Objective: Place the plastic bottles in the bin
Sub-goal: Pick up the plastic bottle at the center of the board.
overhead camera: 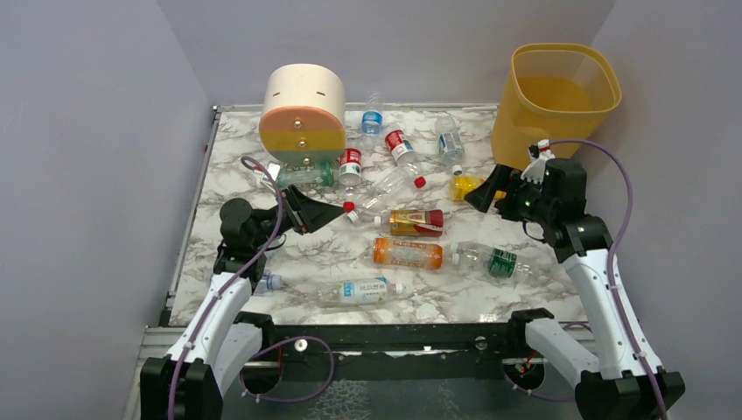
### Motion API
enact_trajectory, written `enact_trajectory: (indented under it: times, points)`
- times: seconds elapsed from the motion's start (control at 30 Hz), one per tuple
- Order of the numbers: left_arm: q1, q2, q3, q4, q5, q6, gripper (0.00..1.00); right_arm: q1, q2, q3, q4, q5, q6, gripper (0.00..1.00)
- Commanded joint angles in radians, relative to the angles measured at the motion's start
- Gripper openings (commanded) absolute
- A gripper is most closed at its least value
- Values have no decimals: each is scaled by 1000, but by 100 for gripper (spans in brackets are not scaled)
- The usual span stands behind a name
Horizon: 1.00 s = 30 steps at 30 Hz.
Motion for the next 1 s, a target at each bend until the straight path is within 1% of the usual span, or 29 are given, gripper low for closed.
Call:
enact_trajectory:
  times: [0.0,0.13,0.37,0.47,0.5,0.6,0.67,0.73,0.77,0.87,0.97]
  points:
    - [1,-47,6,16,67,-54,99,1,-40,41,-72,-48,-53,99]
    - [2,-31,-23,3,81,-84,99,0,-53,41,-94,-50,-66,99]
    - [2,-117,-93,-2,40,-122,99,1,-89,20,-127,-110,-95,99]
    - [2,-63,-98,5,78,-147,99,0,-94,19,-122,-148,-111,99]
    - [2,-49,-95,37,99,-143,99,1,-87,22,-119,-157,-120,99]
    - [2,-119,-78,24,70,-116,99,0,-45,24,-105,-184,-150,99]
    - [2,-153,-33,-81,40,-40,99,1,-17,15,-93,-199,-165,99]
    - [2,-123,45,-270,10,77,99,1,5,3,-73,-222,-161,99]
    - [1,-100,81,-336,9,126,99,1,16,-5,-60,-236,-156,99]
    - [0,-46,143,-430,6,202,99,1,65,-16,-40,-232,-152,100]
    - [-12,-17,201,-551,-61,292,99,3,115,-14,-20,-188,-147,100]
